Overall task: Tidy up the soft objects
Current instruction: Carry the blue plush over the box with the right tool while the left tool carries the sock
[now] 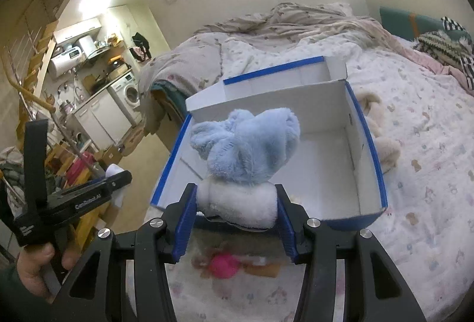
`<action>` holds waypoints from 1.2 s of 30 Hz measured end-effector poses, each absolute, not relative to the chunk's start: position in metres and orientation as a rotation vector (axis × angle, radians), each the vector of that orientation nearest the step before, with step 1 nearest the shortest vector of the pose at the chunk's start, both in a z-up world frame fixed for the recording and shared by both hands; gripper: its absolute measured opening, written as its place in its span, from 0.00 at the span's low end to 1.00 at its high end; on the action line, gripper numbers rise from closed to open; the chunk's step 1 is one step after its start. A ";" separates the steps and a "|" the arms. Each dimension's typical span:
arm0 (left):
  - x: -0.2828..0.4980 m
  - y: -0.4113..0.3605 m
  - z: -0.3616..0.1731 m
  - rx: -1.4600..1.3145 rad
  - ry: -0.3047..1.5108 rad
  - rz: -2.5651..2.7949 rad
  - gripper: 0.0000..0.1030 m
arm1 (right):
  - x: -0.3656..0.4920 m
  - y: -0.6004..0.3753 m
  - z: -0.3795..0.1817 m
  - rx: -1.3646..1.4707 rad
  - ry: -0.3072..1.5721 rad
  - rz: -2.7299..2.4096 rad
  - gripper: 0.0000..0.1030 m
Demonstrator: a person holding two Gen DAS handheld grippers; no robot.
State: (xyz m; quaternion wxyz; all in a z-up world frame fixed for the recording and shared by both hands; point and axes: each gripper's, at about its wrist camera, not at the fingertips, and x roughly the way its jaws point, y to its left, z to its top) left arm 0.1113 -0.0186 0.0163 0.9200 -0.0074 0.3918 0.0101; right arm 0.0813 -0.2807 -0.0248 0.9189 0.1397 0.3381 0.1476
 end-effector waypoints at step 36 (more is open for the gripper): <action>0.216 -0.050 -0.051 0.057 0.938 -0.044 0.23 | 0.201 -0.278 -0.070 0.201 0.885 0.249 0.52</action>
